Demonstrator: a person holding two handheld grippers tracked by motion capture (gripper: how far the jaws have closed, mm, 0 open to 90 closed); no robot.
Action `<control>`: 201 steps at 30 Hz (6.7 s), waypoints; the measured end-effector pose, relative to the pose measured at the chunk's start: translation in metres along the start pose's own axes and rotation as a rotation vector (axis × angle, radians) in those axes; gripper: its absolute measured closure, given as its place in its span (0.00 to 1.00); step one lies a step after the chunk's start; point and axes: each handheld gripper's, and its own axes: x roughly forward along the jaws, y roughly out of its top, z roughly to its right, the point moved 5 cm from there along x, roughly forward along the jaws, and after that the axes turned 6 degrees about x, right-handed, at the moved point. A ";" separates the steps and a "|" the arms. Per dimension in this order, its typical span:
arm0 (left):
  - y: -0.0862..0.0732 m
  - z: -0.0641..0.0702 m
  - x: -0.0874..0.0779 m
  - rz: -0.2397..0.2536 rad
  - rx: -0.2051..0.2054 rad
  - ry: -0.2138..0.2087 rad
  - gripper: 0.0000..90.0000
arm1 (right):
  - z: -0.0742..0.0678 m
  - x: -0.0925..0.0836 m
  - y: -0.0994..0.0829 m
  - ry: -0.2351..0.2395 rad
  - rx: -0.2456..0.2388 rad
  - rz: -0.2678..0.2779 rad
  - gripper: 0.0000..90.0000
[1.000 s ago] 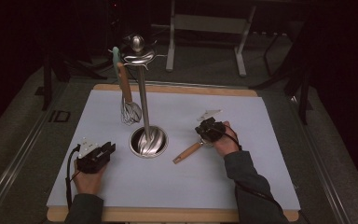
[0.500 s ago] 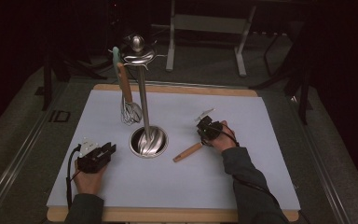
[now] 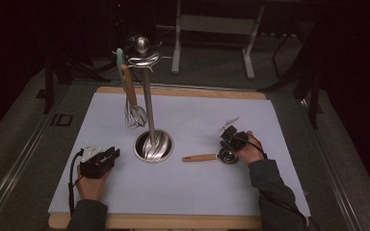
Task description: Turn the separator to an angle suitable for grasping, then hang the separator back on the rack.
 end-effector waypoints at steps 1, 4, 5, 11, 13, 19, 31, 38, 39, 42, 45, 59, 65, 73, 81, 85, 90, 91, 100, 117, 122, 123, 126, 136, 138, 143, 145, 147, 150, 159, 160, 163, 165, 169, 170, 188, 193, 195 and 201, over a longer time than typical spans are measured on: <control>0.000 0.000 0.000 -0.001 0.000 0.002 0.79 | 0.000 -0.006 -0.011 0.017 0.018 -0.006 0.99; 0.000 0.000 0.000 -0.003 0.000 0.003 0.80 | -0.002 -0.012 -0.020 0.029 0.017 -0.008 0.99; 0.000 0.000 0.000 -0.003 0.000 0.003 0.79 | -0.004 -0.016 -0.027 0.034 0.015 -0.015 0.99; 0.000 0.000 0.000 -0.002 0.001 0.005 0.79 | -0.018 -0.028 -0.045 0.077 -0.007 -0.032 0.99; 0.000 0.000 0.000 -0.003 0.002 0.006 0.79 | -0.021 -0.030 -0.047 0.081 -0.014 -0.037 0.99; 0.000 0.000 0.000 -0.002 0.002 0.010 0.79 | -0.032 -0.041 -0.034 0.151 -0.025 0.028 0.87; 0.000 0.001 0.000 0.000 0.007 0.011 0.79 | -0.062 -0.032 -0.020 0.338 -0.055 -0.085 0.76; 0.000 0.001 0.000 0.000 0.007 0.012 0.79 | -0.069 -0.027 -0.020 0.344 -0.074 -0.180 0.75; 0.000 0.001 0.000 0.000 0.007 0.011 0.79 | -0.070 -0.027 -0.020 0.347 -0.076 -0.189 0.75; 0.000 0.001 0.000 0.000 0.007 0.011 0.79 | -0.072 -0.029 -0.020 0.361 -0.088 -0.200 0.75; 0.000 0.001 0.000 0.000 0.007 0.010 0.79 | -0.075 -0.029 -0.019 0.373 -0.090 -0.215 0.74; 0.000 0.001 0.000 0.000 0.007 0.012 0.79 | -0.081 -0.026 -0.019 0.322 -0.150 -0.290 0.74; 0.000 0.000 0.000 0.000 0.006 0.011 0.79 | -0.086 -0.027 -0.018 0.270 -0.187 -0.313 0.77; 0.000 0.001 0.000 0.000 0.006 0.012 0.79 | -0.079 -0.032 -0.015 0.295 -0.124 -0.220 0.78; 0.000 0.000 0.000 0.000 0.004 0.011 0.79 | -0.076 -0.035 -0.008 0.313 -0.085 -0.159 0.78; 0.000 0.000 0.000 -0.001 0.004 0.010 0.79 | -0.076 -0.037 -0.005 0.294 -0.070 -0.123 0.78; 0.000 0.000 0.000 0.000 0.003 0.010 0.79 | -0.072 -0.044 0.001 0.272 -0.051 -0.070 0.78; 0.000 0.000 0.000 0.000 0.003 0.010 0.79 | -0.072 -0.044 0.001 0.272 -0.051 -0.070 0.78; 0.000 0.000 0.000 0.000 0.004 0.011 0.79 | -0.075 -0.049 0.007 0.264 -0.054 -0.009 0.78; 0.000 0.001 0.000 0.001 0.006 0.013 0.79 | -0.087 -0.069 0.022 0.233 -0.100 0.144 0.78; 0.000 0.001 0.000 0.001 0.006 0.016 0.79 | -0.091 -0.081 0.029 0.212 -0.115 0.202 0.78; 0.000 0.001 0.000 0.001 0.006 0.016 0.79 | -0.091 -0.081 0.029 0.212 -0.115 0.202 0.78; 0.000 0.000 0.000 0.002 0.005 0.016 0.78 | -0.093 -0.086 0.032 0.205 -0.121 0.225 0.78; 0.000 0.001 0.000 0.002 0.007 0.018 0.78 | -0.098 -0.098 0.046 0.193 -0.109 0.319 0.78; 0.000 0.001 0.000 0.002 0.007 0.019 0.78 | -0.099 -0.099 0.047 0.192 -0.107 0.322 0.78; 0.000 0.001 0.000 0.003 0.009 0.019 0.78 | -0.101 -0.103 0.053 0.186 -0.095 0.358 0.78; 0.000 0.001 0.000 0.003 0.009 0.019 0.78 | -0.101 -0.105 0.055 0.185 -0.092 0.373 0.78; 0.000 0.001 0.000 0.002 0.012 0.019 0.78 | -0.101 -0.107 0.056 0.183 -0.091 0.381 0.78; 0.000 0.001 -0.001 0.001 0.012 0.019 0.78 | -0.103 -0.112 0.061 0.181 -0.088 0.404 0.78; 0.000 0.001 0.000 0.001 0.012 0.019 0.78 | -0.105 -0.116 0.068 0.189 -0.080 0.434 0.78; 0.000 0.001 0.000 0.001 0.012 0.019 0.78 | -0.105 -0.116 0.069 0.191 -0.075 0.437 0.78; 0.000 0.001 0.000 0.000 0.013 0.019 0.78 | -0.106 -0.117 0.071 0.196 -0.072 0.442 0.78; 0.000 0.001 0.000 -0.001 0.013 0.018 0.78 | -0.106 -0.117 0.071 0.195 -0.070 0.445 0.78; 0.000 0.001 0.000 -0.001 0.014 0.018 0.78 | -0.109 -0.121 0.075 0.197 -0.077 0.461 0.78; 0.000 0.001 0.000 -0.001 0.014 0.018 0.78 | -0.109 -0.122 0.076 0.199 -0.080 0.464 0.78; 0.000 0.001 0.000 -0.001 0.015 0.020 0.78 | -0.122 -0.139 0.087 0.214 -0.093 0.550 0.78; 0.000 0.001 0.000 0.000 0.014 0.019 0.77 | -0.124 -0.145 0.090 0.228 -0.093 0.570 0.78; 0.000 0.001 0.000 0.000 0.014 0.020 0.77 | -0.124 -0.146 0.090 0.228 -0.092 0.575 0.78; 0.000 0.001 0.000 -0.001 0.015 0.021 0.77 | -0.125 -0.149 0.091 0.225 -0.090 0.583 0.78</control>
